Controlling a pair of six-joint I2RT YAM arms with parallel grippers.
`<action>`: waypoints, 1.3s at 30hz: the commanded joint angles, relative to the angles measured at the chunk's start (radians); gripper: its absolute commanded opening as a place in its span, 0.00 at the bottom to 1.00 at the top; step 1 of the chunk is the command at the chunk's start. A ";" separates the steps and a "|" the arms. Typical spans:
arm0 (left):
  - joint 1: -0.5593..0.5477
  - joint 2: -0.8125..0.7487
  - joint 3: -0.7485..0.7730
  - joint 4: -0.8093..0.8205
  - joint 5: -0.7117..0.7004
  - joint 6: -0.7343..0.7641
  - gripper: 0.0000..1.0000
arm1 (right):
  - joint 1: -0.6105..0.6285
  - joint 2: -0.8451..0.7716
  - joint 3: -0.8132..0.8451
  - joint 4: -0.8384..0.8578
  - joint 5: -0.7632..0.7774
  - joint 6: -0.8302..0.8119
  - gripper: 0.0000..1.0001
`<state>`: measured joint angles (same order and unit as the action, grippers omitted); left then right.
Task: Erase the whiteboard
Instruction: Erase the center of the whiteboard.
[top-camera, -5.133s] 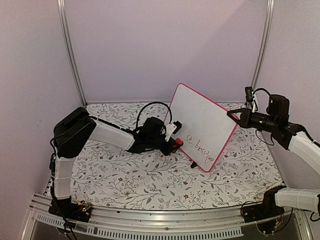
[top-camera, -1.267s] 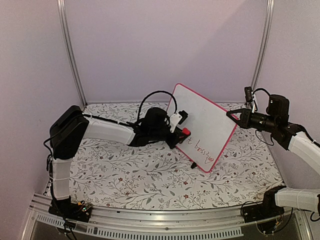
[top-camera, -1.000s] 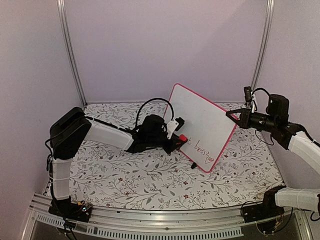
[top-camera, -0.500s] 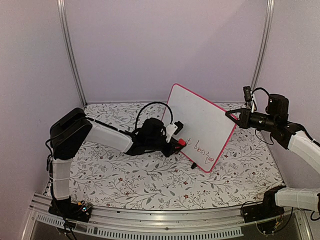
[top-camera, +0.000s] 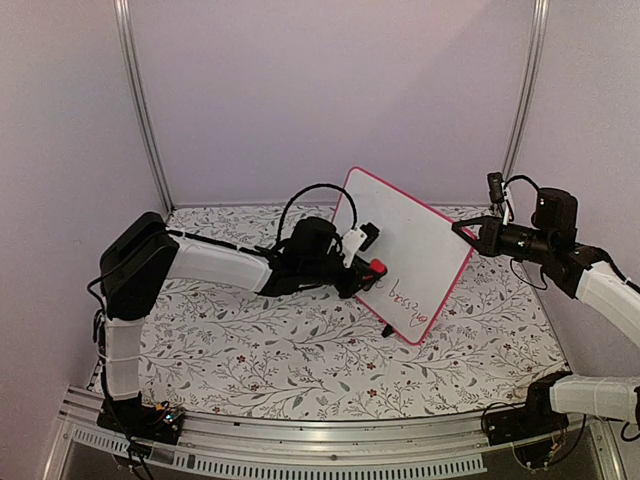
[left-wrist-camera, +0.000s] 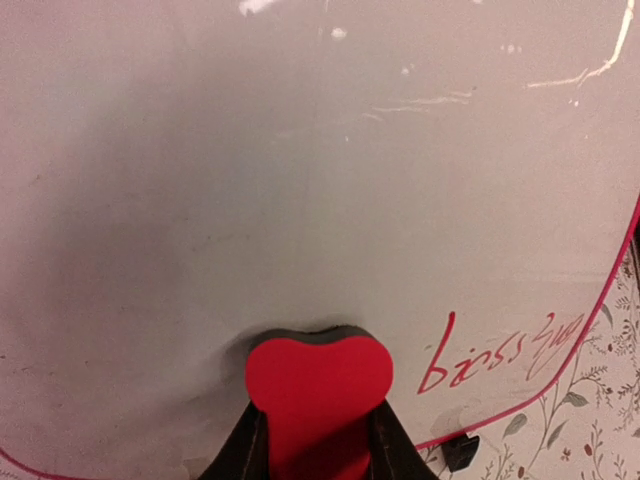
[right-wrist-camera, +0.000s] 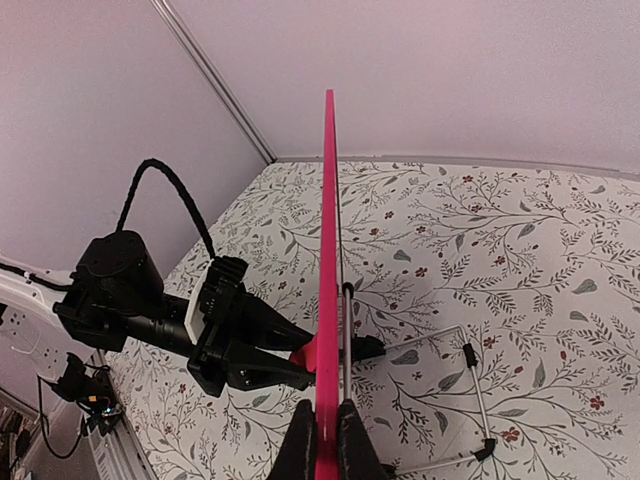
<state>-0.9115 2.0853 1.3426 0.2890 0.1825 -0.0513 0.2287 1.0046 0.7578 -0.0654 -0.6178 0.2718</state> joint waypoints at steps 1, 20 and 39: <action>-0.014 -0.013 0.043 0.020 0.006 0.016 0.00 | 0.026 0.006 -0.016 -0.104 -0.090 -0.026 0.00; -0.008 0.089 -0.112 0.055 -0.038 -0.046 0.00 | 0.025 0.000 -0.018 -0.099 -0.096 -0.023 0.00; 0.009 -0.002 0.003 0.061 -0.004 -0.014 0.00 | 0.025 0.000 -0.034 -0.091 -0.102 -0.021 0.00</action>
<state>-0.9085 2.1239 1.2831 0.2893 0.1757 -0.0784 0.2279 1.0012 0.7586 -0.0704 -0.5983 0.2882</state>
